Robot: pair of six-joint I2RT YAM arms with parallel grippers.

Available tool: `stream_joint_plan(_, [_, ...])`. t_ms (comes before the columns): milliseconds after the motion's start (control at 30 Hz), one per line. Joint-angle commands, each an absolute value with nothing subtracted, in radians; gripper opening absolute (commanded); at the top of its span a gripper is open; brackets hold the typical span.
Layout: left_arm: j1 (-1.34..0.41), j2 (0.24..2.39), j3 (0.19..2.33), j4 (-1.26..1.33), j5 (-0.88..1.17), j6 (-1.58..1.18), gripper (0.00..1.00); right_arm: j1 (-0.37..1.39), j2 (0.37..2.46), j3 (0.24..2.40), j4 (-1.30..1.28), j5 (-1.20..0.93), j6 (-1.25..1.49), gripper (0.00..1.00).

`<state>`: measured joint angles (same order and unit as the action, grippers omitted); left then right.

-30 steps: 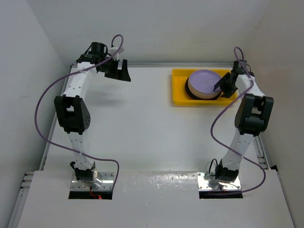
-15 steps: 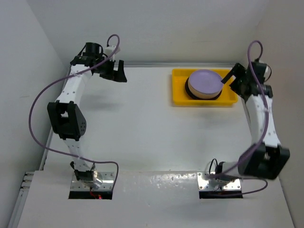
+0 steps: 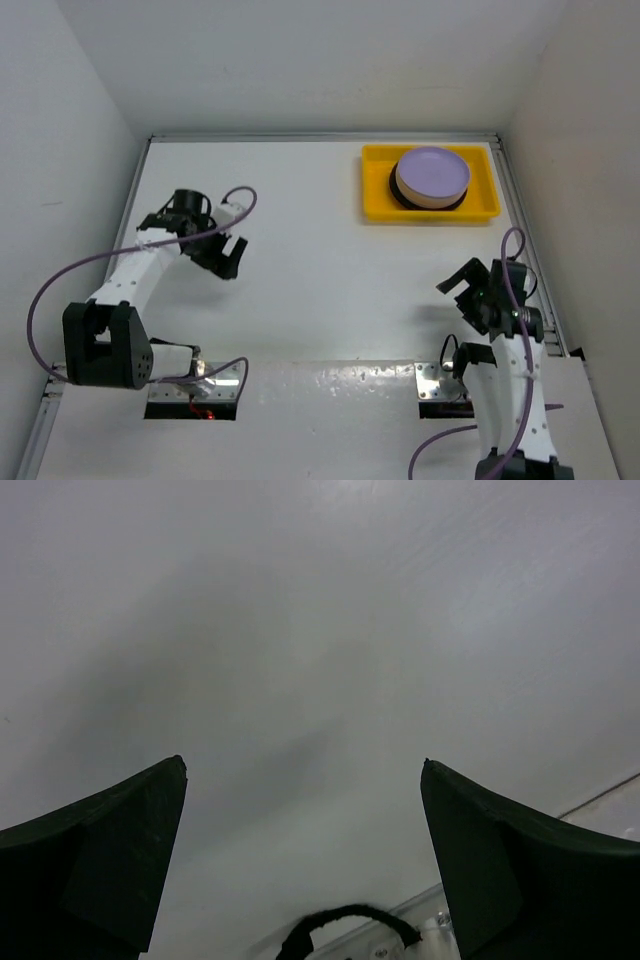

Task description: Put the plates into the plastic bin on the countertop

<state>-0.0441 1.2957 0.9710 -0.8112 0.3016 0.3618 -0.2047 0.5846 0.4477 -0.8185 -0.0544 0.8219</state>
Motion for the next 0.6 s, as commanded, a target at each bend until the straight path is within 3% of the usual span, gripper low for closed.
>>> stream_joint_plan(0, [-0.046, 1.201, 0.867, -0.691, 0.170, 0.410, 1.00, -0.199, 0.494, 0.433, -0.802, -0.100, 0.870, 1.00])
stream_joint_plan(567, [-0.089, 1.129, 0.819, -0.663, 0.121, 0.400, 1.00, -0.199, 0.468, 0.446, -0.707, -0.204, 0.756, 1.00])
